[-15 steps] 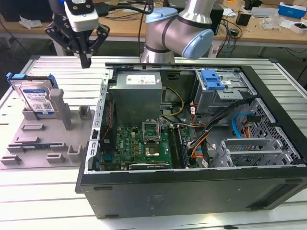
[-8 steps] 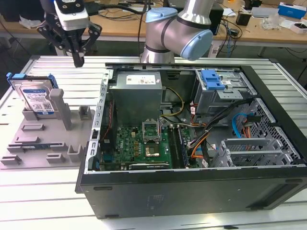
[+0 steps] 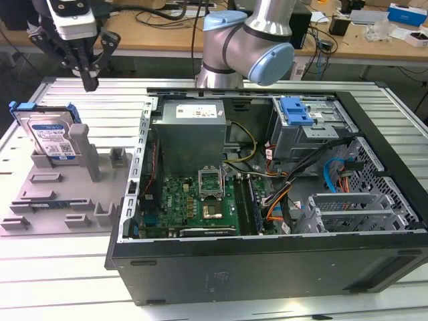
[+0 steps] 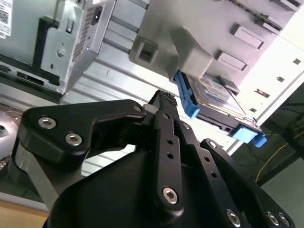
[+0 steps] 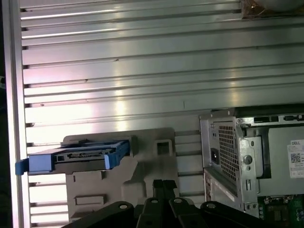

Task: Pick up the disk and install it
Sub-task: 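Reach for the disk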

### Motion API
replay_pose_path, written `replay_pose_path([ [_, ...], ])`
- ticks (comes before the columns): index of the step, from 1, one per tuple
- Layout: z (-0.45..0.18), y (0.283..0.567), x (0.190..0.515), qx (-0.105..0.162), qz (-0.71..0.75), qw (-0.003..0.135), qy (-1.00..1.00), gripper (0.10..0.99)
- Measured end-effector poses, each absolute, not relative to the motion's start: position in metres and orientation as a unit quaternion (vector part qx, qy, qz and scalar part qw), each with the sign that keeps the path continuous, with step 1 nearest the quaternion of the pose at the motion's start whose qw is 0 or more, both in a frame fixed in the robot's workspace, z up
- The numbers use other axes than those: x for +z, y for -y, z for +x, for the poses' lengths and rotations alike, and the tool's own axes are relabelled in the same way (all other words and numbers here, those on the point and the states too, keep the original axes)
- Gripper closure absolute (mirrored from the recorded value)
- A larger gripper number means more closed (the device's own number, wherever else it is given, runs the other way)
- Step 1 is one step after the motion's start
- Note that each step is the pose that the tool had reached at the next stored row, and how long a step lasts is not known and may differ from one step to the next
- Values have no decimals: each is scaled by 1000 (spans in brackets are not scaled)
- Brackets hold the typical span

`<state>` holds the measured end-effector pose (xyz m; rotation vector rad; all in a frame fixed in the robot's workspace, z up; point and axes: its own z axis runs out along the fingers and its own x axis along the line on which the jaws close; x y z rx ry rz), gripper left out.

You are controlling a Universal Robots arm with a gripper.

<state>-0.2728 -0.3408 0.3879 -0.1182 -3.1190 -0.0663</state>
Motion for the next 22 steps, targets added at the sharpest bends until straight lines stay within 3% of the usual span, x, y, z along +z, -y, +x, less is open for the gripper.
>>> replay_pose_path([
  [22,-337,324,385,-21,-38,17,999,980],
])
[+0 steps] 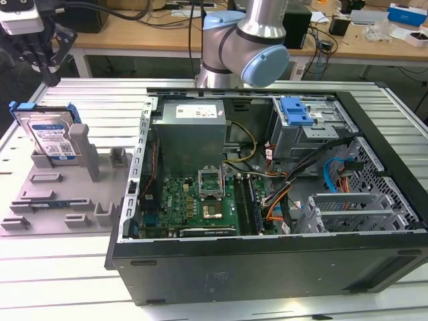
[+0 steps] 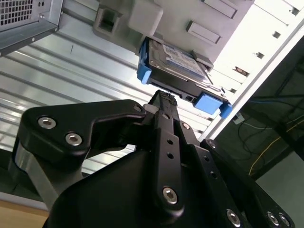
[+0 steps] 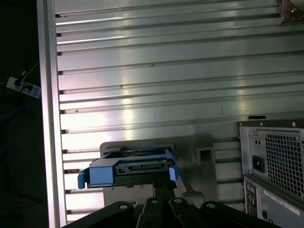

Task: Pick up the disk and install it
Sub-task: 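Reach for the disk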

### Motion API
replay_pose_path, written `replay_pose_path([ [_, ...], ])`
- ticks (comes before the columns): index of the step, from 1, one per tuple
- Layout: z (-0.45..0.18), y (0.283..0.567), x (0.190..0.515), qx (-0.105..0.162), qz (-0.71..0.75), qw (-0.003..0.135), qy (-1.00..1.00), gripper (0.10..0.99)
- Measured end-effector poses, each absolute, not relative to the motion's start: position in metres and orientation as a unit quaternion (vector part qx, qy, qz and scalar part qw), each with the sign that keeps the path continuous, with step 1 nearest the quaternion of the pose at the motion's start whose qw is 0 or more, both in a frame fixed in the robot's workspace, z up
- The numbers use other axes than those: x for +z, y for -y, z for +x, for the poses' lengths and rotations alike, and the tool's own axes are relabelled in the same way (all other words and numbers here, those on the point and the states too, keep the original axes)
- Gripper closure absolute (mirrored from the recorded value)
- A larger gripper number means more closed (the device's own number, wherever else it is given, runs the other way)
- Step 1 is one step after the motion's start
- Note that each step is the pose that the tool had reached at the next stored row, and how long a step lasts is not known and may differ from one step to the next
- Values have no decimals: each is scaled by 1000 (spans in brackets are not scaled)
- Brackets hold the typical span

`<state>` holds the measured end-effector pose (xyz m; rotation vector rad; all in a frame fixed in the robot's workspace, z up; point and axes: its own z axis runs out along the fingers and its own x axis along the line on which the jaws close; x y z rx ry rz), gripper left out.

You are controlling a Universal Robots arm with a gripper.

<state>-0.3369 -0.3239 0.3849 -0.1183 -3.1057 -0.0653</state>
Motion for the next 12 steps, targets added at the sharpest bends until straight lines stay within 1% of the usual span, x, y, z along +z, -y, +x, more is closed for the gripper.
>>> replay_pose_path([
  [12,-338,324,385,-21,-38,20,999,980],
])
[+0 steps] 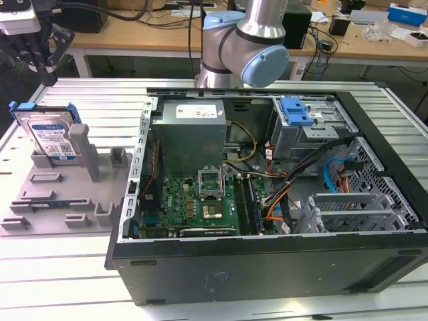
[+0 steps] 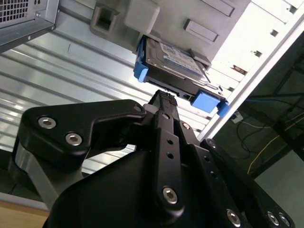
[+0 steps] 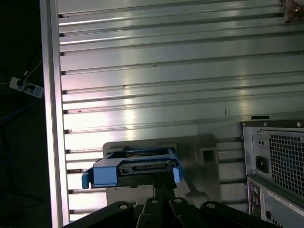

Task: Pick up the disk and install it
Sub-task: 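Reach for the disk, then pick up the disk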

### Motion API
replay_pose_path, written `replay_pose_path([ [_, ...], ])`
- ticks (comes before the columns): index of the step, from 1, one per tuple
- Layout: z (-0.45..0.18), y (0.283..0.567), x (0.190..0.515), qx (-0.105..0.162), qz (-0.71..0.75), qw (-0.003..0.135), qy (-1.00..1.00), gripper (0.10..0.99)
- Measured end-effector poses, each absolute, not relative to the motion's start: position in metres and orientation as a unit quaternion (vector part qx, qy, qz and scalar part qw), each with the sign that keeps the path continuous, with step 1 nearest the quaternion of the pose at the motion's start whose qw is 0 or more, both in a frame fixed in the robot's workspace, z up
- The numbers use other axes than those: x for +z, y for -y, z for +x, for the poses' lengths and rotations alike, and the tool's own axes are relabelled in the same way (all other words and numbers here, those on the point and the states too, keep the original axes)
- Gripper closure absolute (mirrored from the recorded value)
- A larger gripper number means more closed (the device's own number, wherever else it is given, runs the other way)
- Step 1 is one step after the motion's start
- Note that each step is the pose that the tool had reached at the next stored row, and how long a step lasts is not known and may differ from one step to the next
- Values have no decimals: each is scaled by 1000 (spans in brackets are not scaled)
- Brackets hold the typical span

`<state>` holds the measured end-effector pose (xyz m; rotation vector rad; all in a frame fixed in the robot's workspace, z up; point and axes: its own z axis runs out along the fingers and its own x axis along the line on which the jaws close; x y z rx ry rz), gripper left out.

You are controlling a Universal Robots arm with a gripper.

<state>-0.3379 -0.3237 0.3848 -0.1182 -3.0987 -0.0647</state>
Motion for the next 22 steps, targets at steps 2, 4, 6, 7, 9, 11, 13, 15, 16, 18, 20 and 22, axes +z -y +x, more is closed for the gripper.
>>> replay_pose_path([
  [2,-338,324,385,-21,-38,21,999,980],
  [4,-338,324,385,-21,-38,21,999,980],
  [6,-338,324,385,-21,-38,22,999,980],
  [7,-338,324,385,-21,-38,23,999,980],
  [9,-338,324,385,-21,-38,23,999,980],
  [11,-338,324,385,-21,-38,23,999,980],
  [13,-338,324,385,-21,-38,24,999,980],
  [15,-338,324,385,-21,-38,24,999,980],
  [16,-338,324,385,-21,-38,25,999,980],
  [18,-338,324,385,-21,-38,25,999,980],
  [20,-338,324,385,-21,-32,24,999,980],
  [22,-338,324,385,-21,-11,23,999,980],
])
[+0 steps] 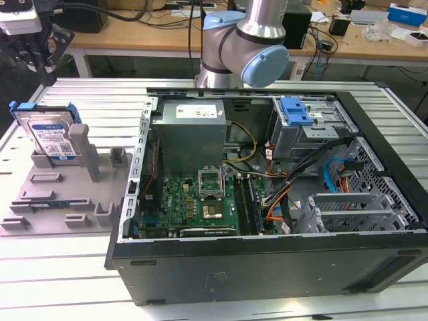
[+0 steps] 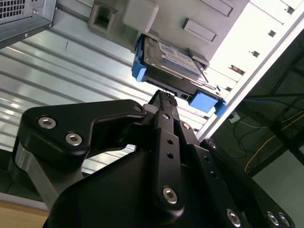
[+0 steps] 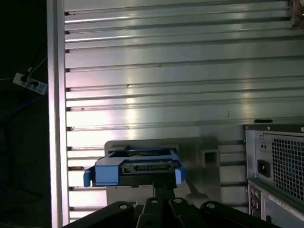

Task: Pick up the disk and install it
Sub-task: 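Pick up the disk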

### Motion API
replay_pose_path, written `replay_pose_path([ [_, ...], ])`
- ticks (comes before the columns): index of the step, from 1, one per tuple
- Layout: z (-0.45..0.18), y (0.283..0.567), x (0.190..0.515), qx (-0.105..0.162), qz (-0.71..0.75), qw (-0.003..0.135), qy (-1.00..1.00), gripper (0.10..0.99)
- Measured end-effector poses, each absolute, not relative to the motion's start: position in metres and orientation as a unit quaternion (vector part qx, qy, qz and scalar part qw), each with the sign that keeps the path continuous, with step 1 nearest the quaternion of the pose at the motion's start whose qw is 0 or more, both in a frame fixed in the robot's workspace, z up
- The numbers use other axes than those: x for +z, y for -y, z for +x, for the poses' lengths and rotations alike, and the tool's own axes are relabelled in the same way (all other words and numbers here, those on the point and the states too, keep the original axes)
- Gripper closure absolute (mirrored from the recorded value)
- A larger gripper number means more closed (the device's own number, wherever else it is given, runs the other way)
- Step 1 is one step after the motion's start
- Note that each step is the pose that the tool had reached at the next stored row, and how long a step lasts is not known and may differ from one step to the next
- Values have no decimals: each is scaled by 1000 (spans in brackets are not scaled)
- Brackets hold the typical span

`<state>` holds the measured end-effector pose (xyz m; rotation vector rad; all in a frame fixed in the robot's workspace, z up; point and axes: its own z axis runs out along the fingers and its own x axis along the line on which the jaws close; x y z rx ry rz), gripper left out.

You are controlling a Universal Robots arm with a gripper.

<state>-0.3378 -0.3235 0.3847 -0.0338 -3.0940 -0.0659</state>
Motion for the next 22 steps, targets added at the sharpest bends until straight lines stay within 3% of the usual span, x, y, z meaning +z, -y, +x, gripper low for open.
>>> replay_pose_path([
  [16,-338,324,383,-16,185,26,982,973],
  [20,-338,324,382,-15,222,25,975,729],
  [21,-338,323,382,-15,229,25,973,729],
  [22,-338,324,381,-15,239,25,971,671],
])
